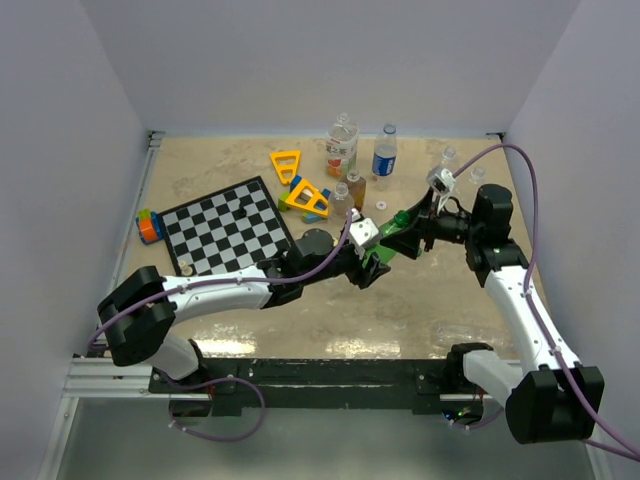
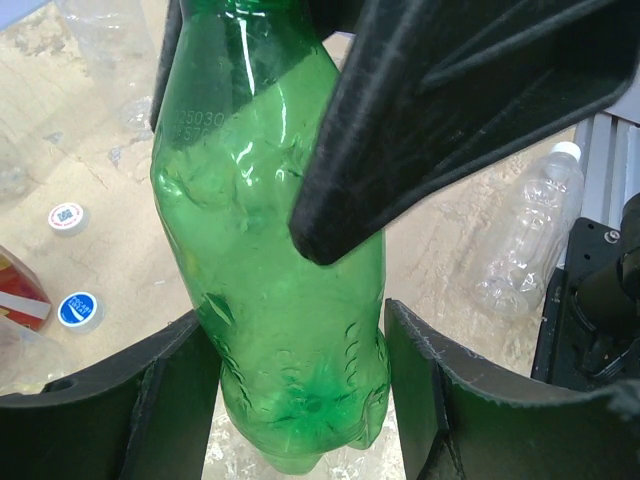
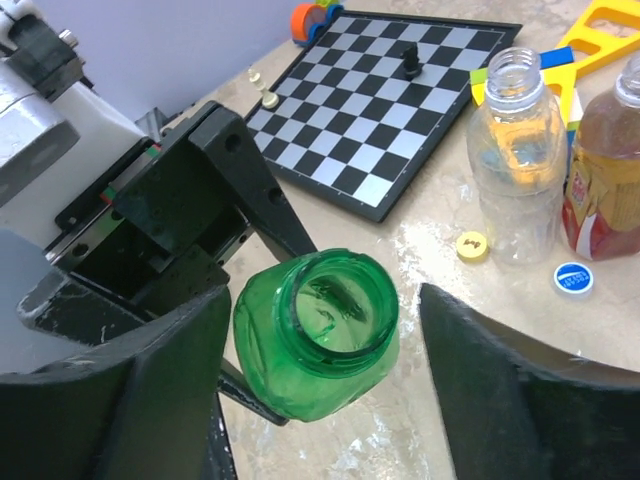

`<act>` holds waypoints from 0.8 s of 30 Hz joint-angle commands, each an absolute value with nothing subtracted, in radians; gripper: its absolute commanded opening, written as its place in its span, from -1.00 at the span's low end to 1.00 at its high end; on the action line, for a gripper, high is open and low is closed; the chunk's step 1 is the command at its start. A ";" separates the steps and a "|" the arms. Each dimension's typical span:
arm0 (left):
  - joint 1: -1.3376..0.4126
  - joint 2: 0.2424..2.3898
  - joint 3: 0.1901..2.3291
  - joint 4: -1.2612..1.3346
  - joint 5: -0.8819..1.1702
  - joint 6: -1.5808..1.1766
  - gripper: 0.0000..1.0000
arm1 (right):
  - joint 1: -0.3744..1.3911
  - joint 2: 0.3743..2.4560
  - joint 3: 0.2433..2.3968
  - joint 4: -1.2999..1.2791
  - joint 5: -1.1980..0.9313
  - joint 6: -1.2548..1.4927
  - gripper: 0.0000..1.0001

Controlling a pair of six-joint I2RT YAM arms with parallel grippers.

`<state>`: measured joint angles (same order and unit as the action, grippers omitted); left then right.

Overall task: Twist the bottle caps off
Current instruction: Place the plastic bottle at the center of the board.

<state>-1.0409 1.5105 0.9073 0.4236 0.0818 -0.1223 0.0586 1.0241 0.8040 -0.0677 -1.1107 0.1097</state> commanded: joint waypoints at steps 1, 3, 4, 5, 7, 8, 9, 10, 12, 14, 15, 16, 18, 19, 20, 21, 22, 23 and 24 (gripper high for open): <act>-1.034 1.476 0.916 0.443 0.084 -0.092 -0.81 | 0.057 1.020 0.856 -0.090 -1.173 0.086 0.33; -1.032 1.477 0.920 0.440 0.077 -0.092 -0.79 | 0.057 1.020 0.857 -0.091 -1.190 0.089 -0.07; -1.032 1.474 0.925 0.437 0.075 -0.092 -0.78 | 0.057 1.017 0.857 -0.089 -1.199 0.090 -0.21; -1.029 1.473 0.927 0.431 0.075 -0.092 -0.75 | 0.057 1.012 0.854 -0.084 -1.206 0.098 -0.35; -1.026 1.463 0.933 0.417 0.066 -0.101 -0.57 | 0.057 0.997 0.848 -0.063 -1.204 0.112 -0.54; -1.022 1.456 0.934 0.410 0.064 -0.113 -0.48 | 0.055 0.986 0.848 -0.060 -1.198 0.109 -0.63; -1.019 1.444 0.928 0.407 0.080 -0.127 -0.32 | 0.052 0.977 0.848 -0.061 -1.189 0.104 -0.72; -1.016 1.430 0.922 0.408 0.092 -0.135 -0.15 | 0.045 0.965 0.850 -0.066 -1.178 0.097 -0.74; -1.015 1.396 0.902 0.405 0.113 -0.146 0.32 | 0.026 0.947 0.856 -0.081 -1.163 0.074 -0.77; -1.015 1.346 0.876 0.382 0.114 -0.156 0.67 | 0.003 0.930 0.877 -0.116 -1.131 0.031 -0.79; -1.015 1.326 0.867 0.361 0.117 -0.156 0.74 | -0.026 0.927 0.893 -0.145 -1.115 0.008 -0.79; -1.015 1.301 0.861 0.332 0.117 -0.152 0.78 | -0.050 0.925 0.902 -0.162 -1.105 -0.027 -0.81; -1.015 1.252 0.854 0.258 0.101 -0.141 0.85 | -0.095 0.925 0.920 -0.199 -1.077 -0.063 -0.83; -1.015 1.224 0.851 0.202 0.083 -0.132 0.86 | -0.110 0.928 0.926 -0.215 -1.048 -0.086 -0.84; -1.014 1.197 0.853 0.161 0.062 -0.124 0.88 | -0.135 0.928 0.930 -0.215 -1.028 -0.095 -0.83; -1.014 1.168 0.853 0.119 0.036 -0.112 0.89 | -0.146 0.930 0.927 -0.198 -1.014 -0.092 -0.84; -1.014 1.139 0.851 0.082 0.016 -0.100 0.89 | -0.146 0.930 0.931 -0.190 -0.962 -0.097 -0.83; -1.014 1.102 0.850 0.040 0.005 -0.086 0.90 | -0.146 0.936 0.943 -0.201 -0.921 -0.119 -0.83; -1.014 1.066 0.847 0.003 -0.032 -0.072 0.93 | -0.146 0.940 0.963 -0.207 -0.872 -0.144 -0.82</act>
